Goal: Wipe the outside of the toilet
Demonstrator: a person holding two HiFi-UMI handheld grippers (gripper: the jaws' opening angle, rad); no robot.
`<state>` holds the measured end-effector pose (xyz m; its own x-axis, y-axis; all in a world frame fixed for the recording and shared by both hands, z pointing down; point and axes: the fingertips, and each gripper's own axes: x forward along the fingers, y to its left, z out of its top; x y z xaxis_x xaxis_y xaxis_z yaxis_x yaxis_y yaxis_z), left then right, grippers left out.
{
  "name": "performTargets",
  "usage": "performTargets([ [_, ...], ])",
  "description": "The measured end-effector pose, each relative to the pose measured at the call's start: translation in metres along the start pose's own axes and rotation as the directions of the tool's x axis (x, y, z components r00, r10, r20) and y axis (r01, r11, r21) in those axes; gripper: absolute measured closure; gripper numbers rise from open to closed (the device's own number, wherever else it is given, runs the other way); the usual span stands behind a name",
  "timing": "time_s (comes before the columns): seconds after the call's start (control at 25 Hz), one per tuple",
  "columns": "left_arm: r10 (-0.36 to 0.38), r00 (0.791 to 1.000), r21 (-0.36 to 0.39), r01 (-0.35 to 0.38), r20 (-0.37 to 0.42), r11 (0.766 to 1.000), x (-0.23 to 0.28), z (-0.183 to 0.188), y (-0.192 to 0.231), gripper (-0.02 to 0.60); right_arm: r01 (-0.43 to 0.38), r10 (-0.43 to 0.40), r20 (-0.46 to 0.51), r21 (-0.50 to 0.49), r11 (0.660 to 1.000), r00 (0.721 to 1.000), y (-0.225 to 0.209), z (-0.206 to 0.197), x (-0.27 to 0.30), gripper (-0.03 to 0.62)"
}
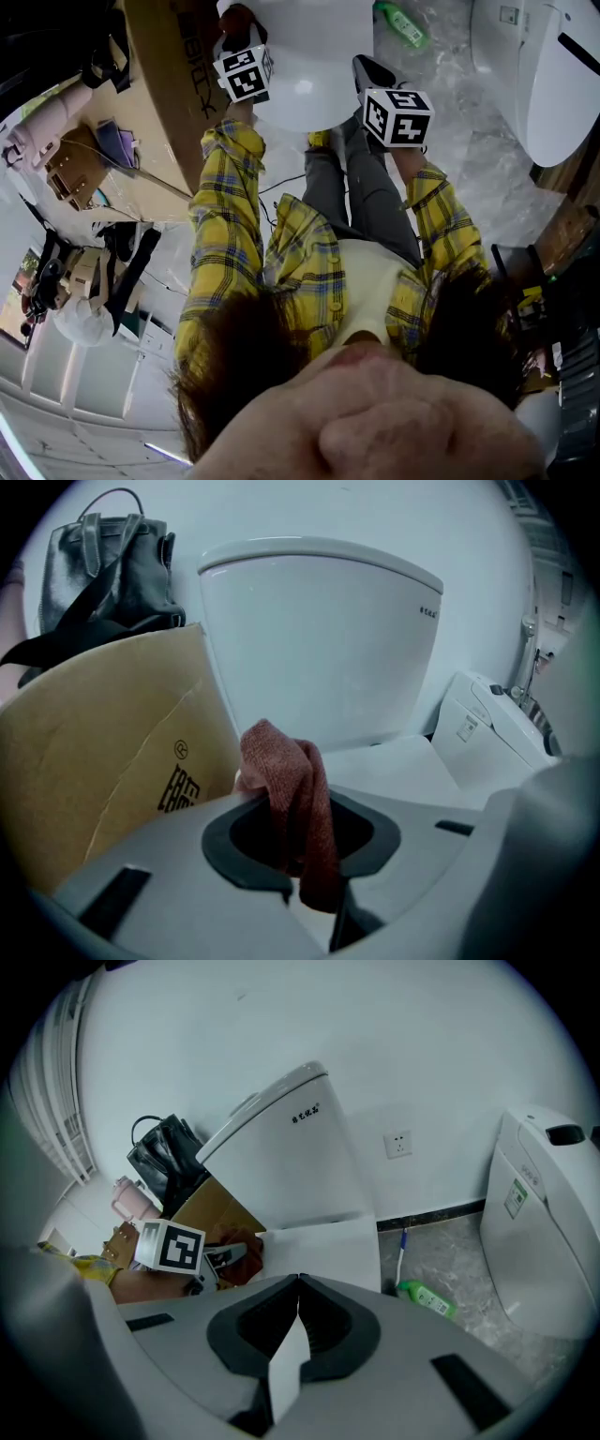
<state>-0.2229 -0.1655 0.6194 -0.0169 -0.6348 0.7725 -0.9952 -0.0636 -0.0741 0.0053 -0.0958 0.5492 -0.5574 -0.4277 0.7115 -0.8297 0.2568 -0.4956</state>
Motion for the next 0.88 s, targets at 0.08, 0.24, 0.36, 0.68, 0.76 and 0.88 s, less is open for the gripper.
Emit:
performTargets([
  [0.08, -0.016, 1.0, 0.018, 0.016, -0.007, 1.0, 0.007, -0.001, -0.012, 0.485, 0.003, -0.003, 0.0, 0.004, 1.0, 1.0, -0.004, -0.001, -0.002, 0.568],
  [0.24, -0.061, 0.998, 0.06, 0.061, -0.011, 0.996, 0.019, 0.0, -0.038, 0.485, 0.017, -0.017, 0.003, 0.017, 1.0, 1.0, -0.015, -0.004, -0.005, 0.568],
  [0.36, -0.093, 0.996, 0.067, 0.093, -0.008, 0.993, 0.024, 0.002, -0.057, 0.485, 0.029, -0.029, 0.001, 0.033, 0.999, 1.0, -0.023, -0.008, -0.008, 0.568],
  [0.68, -0.182, 0.983, 0.132, 0.184, -0.022, 0.974, 0.027, 0.006, -0.113, 0.485, 0.037, -0.037, 0.003, 0.061, 0.997, 0.999, -0.033, -0.014, -0.013, 0.568],
  [0.76, -0.206, 0.978, 0.153, 0.207, -0.022, 0.966, 0.028, 0.006, -0.129, 0.485, 0.038, -0.039, 0.003, 0.066, 0.997, 0.999, -0.034, -0.015, -0.014, 0.568],
  [0.88, -0.243, 0.97, 0.19, 0.244, -0.026, 0.951, 0.028, 0.006, -0.152, 0.485, 0.042, -0.042, 0.0, 0.068, 0.997, 0.999, -0.036, -0.017, -0.015, 0.568],
])
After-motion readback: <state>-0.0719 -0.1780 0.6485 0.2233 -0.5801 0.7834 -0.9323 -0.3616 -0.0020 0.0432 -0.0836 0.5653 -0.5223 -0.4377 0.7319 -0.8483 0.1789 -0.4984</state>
